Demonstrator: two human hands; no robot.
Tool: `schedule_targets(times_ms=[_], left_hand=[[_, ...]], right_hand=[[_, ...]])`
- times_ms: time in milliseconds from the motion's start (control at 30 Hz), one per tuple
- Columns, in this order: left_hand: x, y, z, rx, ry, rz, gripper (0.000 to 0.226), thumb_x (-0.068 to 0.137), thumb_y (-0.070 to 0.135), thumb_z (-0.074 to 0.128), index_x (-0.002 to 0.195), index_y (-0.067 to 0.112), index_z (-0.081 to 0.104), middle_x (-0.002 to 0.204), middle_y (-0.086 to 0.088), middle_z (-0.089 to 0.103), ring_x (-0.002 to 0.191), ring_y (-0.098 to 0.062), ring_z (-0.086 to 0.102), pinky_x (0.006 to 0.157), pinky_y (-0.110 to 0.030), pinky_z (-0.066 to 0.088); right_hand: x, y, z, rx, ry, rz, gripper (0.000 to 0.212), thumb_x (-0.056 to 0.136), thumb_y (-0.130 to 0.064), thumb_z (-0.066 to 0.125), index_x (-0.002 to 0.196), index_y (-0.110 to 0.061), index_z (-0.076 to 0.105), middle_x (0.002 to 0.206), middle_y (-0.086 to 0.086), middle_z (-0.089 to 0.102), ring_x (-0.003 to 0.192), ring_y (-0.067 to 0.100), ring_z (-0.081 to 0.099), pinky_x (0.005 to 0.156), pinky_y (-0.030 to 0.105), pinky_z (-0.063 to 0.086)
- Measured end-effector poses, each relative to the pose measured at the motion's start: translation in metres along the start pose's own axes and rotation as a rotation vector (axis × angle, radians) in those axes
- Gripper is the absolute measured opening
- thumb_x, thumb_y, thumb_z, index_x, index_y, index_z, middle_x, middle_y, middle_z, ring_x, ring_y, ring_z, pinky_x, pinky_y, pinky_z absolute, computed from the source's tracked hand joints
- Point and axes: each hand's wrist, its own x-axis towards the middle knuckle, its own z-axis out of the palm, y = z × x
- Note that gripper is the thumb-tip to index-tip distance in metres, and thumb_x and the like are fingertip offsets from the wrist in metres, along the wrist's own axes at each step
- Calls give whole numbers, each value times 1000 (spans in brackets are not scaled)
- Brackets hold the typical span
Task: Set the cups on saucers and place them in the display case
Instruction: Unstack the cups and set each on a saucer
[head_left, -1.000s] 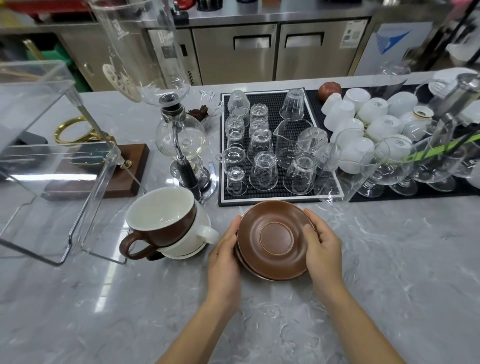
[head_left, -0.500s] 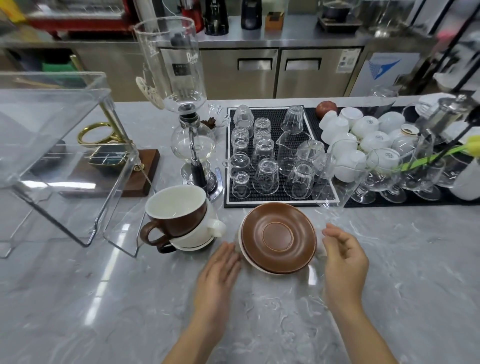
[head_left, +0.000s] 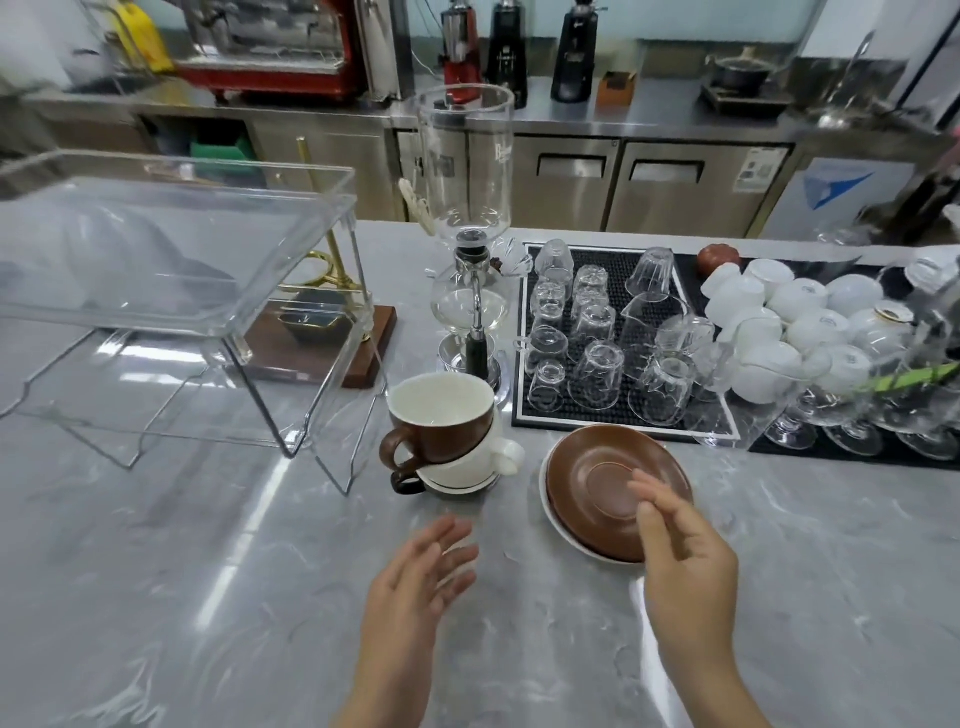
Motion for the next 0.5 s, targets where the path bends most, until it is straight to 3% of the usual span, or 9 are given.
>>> schedule_targets(times_ms=[100,233,500], left_hand=[[0,11,-13,28,39,58,30,101,1,43,107,7,71,101,-10,80,88,-27,75,82,-40,54],[2,25,-31,41,73,94,29,101,1,44,110,8,72,101,-12,79,97,-34,71,83,-41,54],[7,52,-51,82,54,145,30,99,-3,48,105,9,75,101,-14,79,91,-31,72,79,-39,54]], right_hand=[[-6,-3,13,25,-42,12,25,93,1,58,107,-14,72,110,-8,71,107,1,64,85,3,46],[-14,-5,30,24,-93,33,25,93,2,59,113,-7,70,107,-11,74,102,-9,64,84,3,46],[-23,-20,61,39,-113,38,22,92,5,58,107,-7,70,102,-10,75,92,-13,65,79,2,46]])
